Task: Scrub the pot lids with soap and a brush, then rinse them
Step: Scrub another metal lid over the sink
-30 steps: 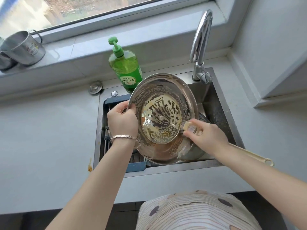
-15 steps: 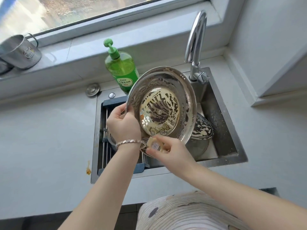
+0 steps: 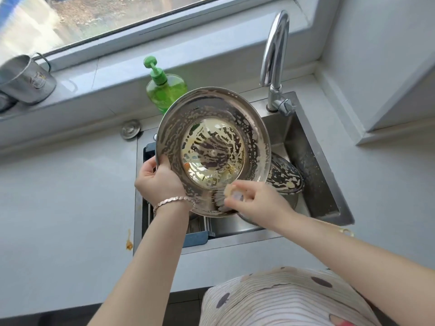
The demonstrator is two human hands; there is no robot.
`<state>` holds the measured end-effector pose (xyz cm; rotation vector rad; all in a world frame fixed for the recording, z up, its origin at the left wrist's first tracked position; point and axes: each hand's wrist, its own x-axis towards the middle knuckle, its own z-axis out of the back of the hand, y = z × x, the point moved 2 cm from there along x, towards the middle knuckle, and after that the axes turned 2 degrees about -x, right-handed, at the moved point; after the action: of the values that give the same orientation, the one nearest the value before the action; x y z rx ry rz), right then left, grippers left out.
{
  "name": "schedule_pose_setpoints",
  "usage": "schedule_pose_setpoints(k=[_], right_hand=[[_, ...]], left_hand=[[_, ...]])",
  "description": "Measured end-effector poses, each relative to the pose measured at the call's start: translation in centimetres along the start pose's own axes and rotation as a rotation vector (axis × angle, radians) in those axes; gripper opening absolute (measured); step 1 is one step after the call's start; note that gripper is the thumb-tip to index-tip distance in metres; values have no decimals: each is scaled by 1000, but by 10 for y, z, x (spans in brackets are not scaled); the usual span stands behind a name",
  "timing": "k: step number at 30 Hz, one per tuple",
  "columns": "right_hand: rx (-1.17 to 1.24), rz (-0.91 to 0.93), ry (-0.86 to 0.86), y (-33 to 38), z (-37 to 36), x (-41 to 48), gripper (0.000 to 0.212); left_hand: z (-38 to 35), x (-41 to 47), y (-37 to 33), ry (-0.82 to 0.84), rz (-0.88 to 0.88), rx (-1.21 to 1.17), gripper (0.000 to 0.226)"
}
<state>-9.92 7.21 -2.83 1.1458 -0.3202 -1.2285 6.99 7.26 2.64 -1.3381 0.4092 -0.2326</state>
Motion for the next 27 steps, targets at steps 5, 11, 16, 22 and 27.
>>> schedule_pose_setpoints(k=[5,11,16,22,27], right_hand=[[142,-48,-260,-21,38,2,17],[-238,76,-119,1,0,-18,37],[-255,21,-132,-4,-3,-13,31],[-328,-145,-203,-36,3,9,36],[-234,-172,-315,-57,30,26,35]], left_hand=[[4,18,17,-139,139,-7,10],[-4,13,18,-200,146,-44,18],[0,10,20,-249,187,-61,14],[2,-3,27,-185,149,8,17],[7,-6,22,12,57,90,11]])
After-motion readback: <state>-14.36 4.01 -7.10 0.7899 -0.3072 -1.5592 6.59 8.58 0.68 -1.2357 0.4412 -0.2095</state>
